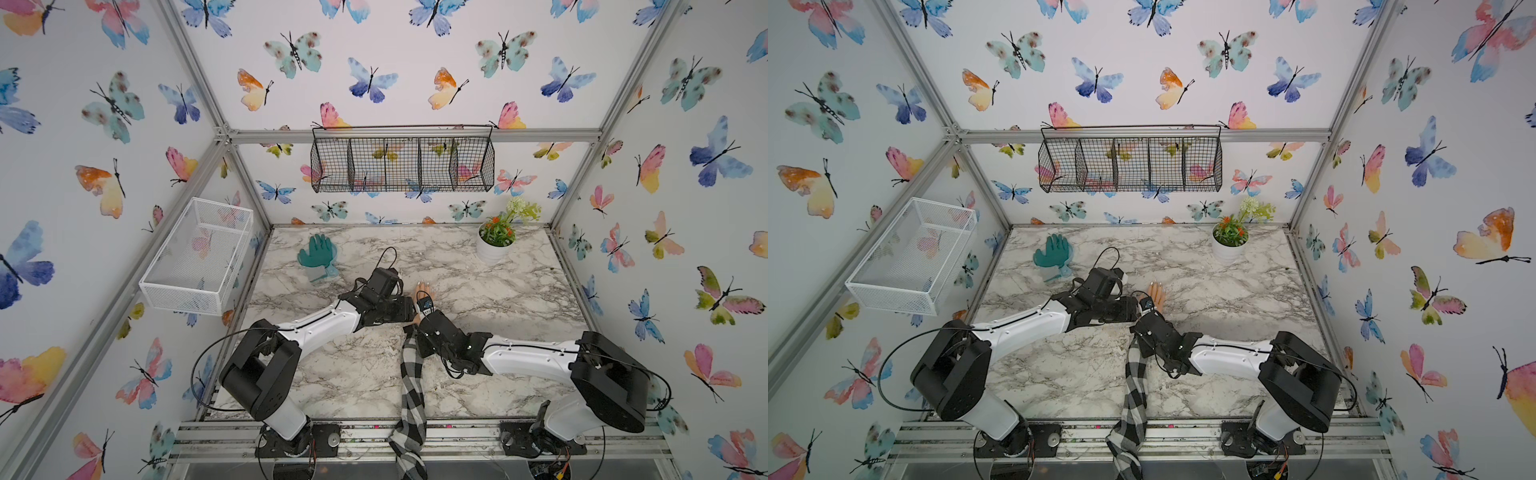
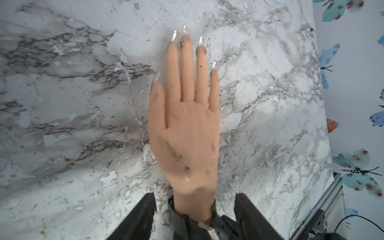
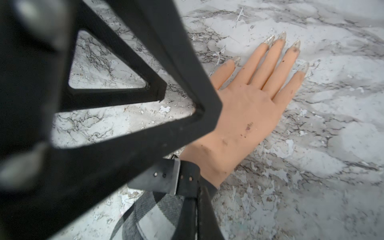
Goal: Take off the watch
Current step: Untie the watch from the hand.
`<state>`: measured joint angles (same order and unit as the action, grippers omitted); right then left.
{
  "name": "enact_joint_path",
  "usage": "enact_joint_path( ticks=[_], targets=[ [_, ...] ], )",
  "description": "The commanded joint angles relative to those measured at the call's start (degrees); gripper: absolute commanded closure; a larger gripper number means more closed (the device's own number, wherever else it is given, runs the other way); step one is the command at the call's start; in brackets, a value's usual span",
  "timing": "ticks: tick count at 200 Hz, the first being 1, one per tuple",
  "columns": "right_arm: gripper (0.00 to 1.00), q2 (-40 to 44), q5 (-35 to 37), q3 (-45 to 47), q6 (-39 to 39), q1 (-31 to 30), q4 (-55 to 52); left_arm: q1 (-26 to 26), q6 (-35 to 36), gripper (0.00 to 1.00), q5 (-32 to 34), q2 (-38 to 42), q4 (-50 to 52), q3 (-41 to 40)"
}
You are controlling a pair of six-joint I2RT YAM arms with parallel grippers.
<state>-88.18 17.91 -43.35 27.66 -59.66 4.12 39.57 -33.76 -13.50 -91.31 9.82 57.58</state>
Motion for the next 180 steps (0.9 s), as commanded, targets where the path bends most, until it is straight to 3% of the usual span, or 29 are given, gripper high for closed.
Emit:
enact_joint_path(
  ticks=[1, 88, 180],
  targets=[
    [0.98, -0.1, -0.6, 0.3, 1.2, 0.2, 3.7, 1.5, -0.7, 0.36, -1.2, -1.6, -0.1, 1.0],
    [0.97, -0.6, -1.2, 2.3, 3.9, 0.3, 6.2, 2.3, 1.3, 0.38, 3.0, -4.4, 5.5, 0.0],
    [0.98, -1.8, -0.3, 3.6, 5.7, 2.0, 5.6, 1.7, 3.2, 0.39, 5.4, -1.9, 8.6, -3.3]
  ],
)
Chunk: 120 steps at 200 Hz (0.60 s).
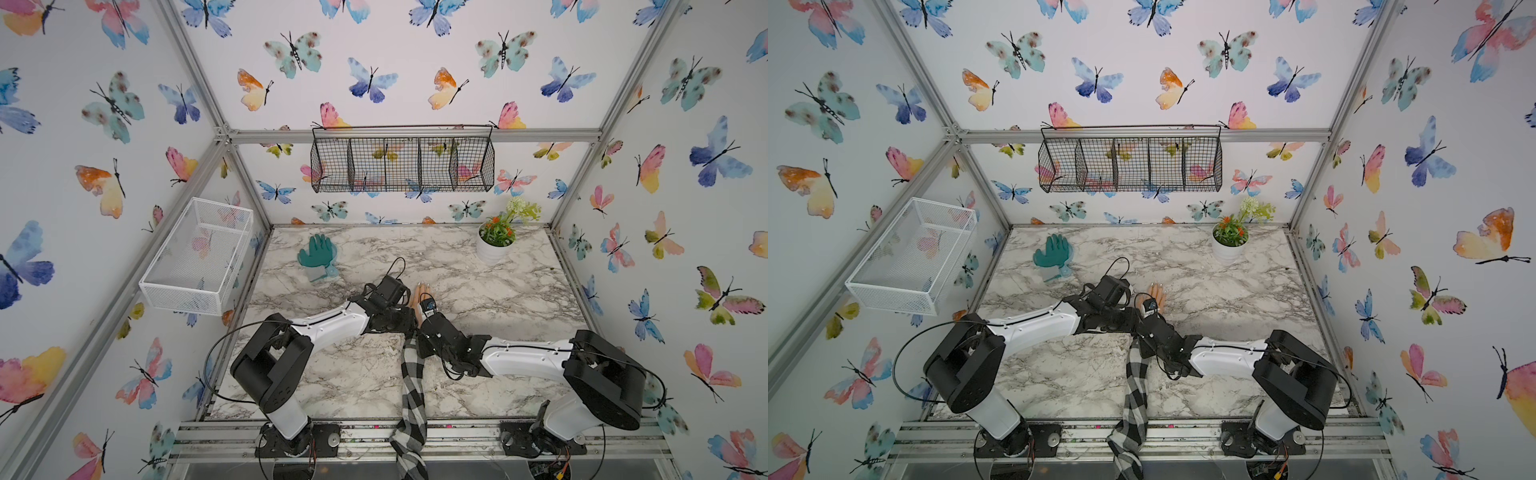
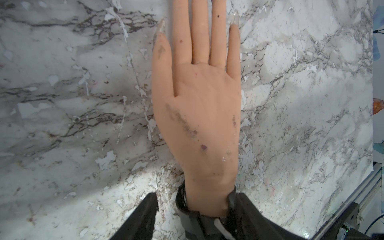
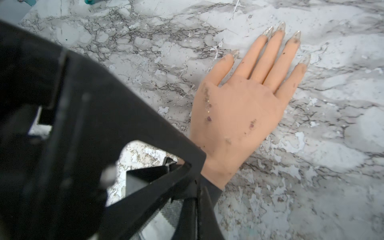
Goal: Take off the watch
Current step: Untie the watch from the hand.
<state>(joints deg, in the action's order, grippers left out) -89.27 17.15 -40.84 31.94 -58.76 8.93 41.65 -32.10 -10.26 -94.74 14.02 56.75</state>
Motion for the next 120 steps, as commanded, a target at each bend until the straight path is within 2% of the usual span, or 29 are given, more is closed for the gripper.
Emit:
enact_joint_path(
  ticks=[1, 56, 120],
  targets=[
    [0.98, -0.6, 0.4, 1.2, 1.4, 1.2, 0.8, -0.4, 1.5, 0.39, 2.2, 1.6, 4.4, -2.5],
    [0.97, -1.3, -1.1, 1.8, 3.1, 3.4, 0.7, -1.4, 1.8, 0.40, 2.6, 2.2, 4.4, -5.0],
    [0.97, 0.4, -4.5, 4.9, 9.4, 8.1, 2.7, -1.9, 2.0, 0.40, 2.5, 2.8, 4.3, -6.6]
  ],
)
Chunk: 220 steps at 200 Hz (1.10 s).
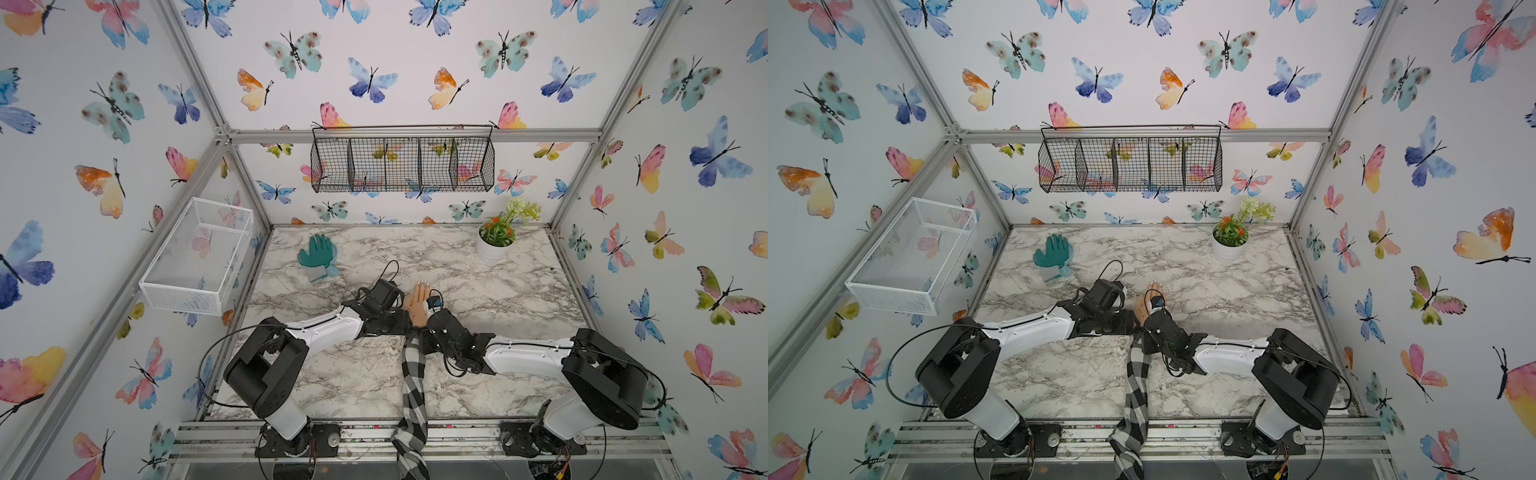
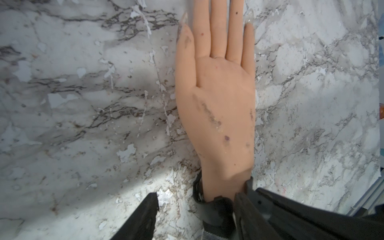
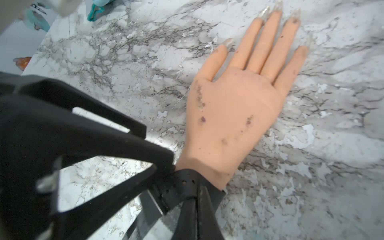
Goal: Take off the watch
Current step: Untie the watch from the hand.
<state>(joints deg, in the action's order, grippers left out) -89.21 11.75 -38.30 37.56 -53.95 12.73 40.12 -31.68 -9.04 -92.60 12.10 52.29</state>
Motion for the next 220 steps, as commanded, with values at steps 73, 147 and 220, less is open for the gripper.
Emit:
enact_joint_path(
  ticks=[73, 147, 220],
  targets=[
    [0.98, 4.4, -12.6, 5.2, 2.7, 5.1, 10.9, -0.8, 1.8, 0.40, 0.6, 1.4, 6.2, -0.7],
    [0.98, 1.1, -14.8, 2.8, 0.5, 5.2, 6.4, -0.9, 0.4, 0.38, -2.5, 5.5, 2.0, -0.3],
    [0.98, -0.4, -15.2, 2.2, 0.6, 5.2, 6.8, 0.0, -0.3, 0.36, -4.5, 1.5, 1.9, 7.1]
  ],
)
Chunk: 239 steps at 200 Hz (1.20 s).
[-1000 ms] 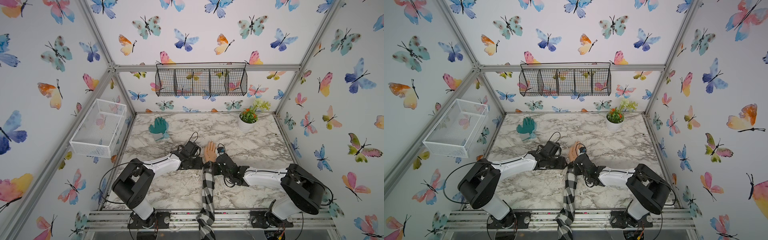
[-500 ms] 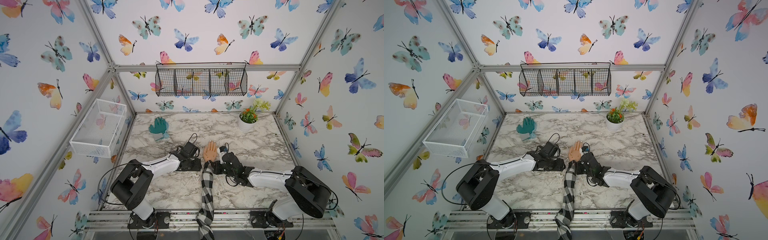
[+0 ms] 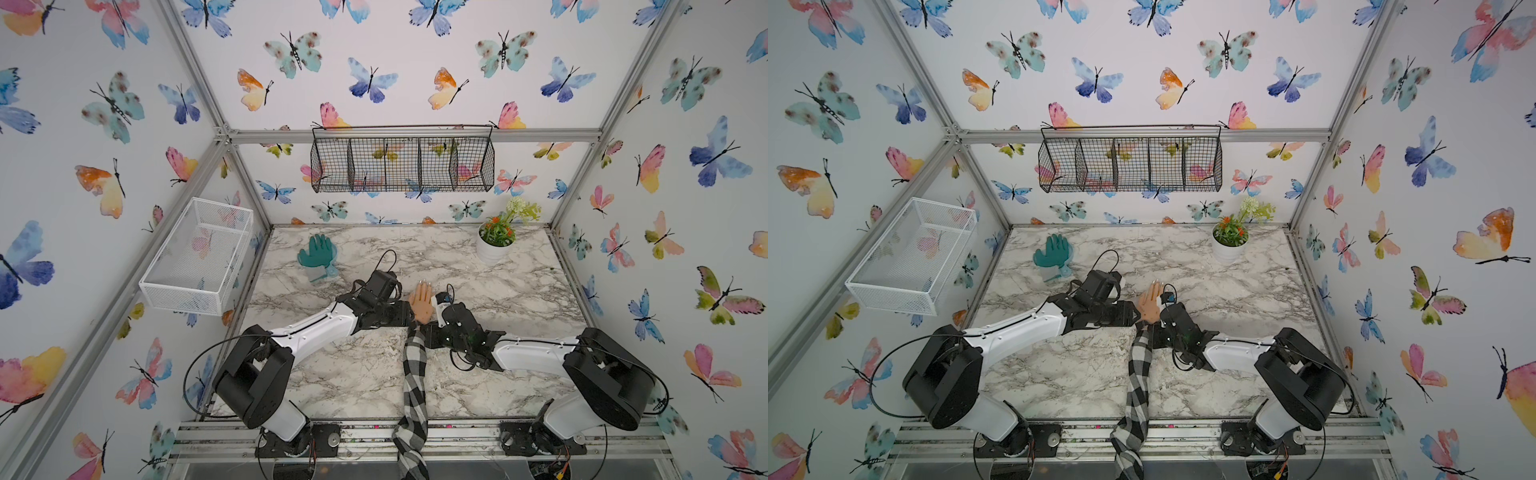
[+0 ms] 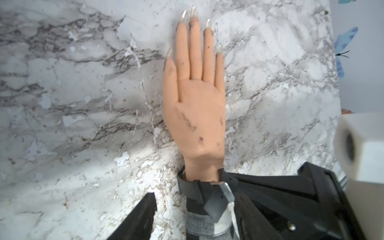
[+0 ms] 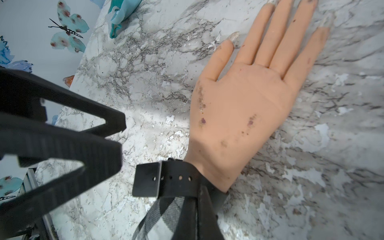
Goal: Take off the watch
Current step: Untie the watch from the hand.
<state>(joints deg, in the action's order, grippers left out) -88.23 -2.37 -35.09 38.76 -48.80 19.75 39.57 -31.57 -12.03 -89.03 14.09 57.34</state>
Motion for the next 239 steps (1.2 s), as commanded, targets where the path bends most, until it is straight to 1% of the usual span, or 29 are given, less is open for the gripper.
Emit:
enact_joint_path(
  ticks=[1, 35, 67, 119, 152, 189, 208, 239],
  targets=[
    [0.98, -1.3, -1.0, -1.0, -0.6, 0.0, -0.3, 0.6, -0.4, 0.36, -1.5, -2.2, -0.1, 2.2],
    [0.98, -1.3, -0.2, -1.1, -0.5, 0.0, -0.6, 1.5, -0.1, 0.37, -1.4, -4.3, 1.1, 3.8],
    [0.98, -1.3, 0.5, -1.2, -0.5, 0.0, -0.8, 2.1, 0.9, 0.38, -0.1, -5.9, 4.4, 4.7],
    [0.98, -0.7, 2.5, -0.9, -0.4, 0.0, -1.6, 2.1, 2.6, 0.42, 2.6, -6.4, 8.7, 3.2],
    [0.97, -0.2, 4.9, -0.2, -0.3, 0.1, -2.6, 2.0, 2.8, 0.45, 3.8, -5.9, 9.4, 1.3],
    [0.98, 0.7, 5.4, 0.6, 0.5, 0.8, -2.6, 1.9, 3.1, 0.46, 4.5, -6.2, 9.6, 0.7],
    [0.98, 1.7, 5.6, 2.2, 2.9, 1.5, -1.0, 1.9, 3.1, 0.46, 4.5, -6.7, 9.5, 1.0],
    [0.98, 5.8, 2.4, 8.1, 8.6, 3.4, 9.6, 1.9, 3.0, 0.46, 4.5, -7.4, 9.3, 1.7]
  ],
)
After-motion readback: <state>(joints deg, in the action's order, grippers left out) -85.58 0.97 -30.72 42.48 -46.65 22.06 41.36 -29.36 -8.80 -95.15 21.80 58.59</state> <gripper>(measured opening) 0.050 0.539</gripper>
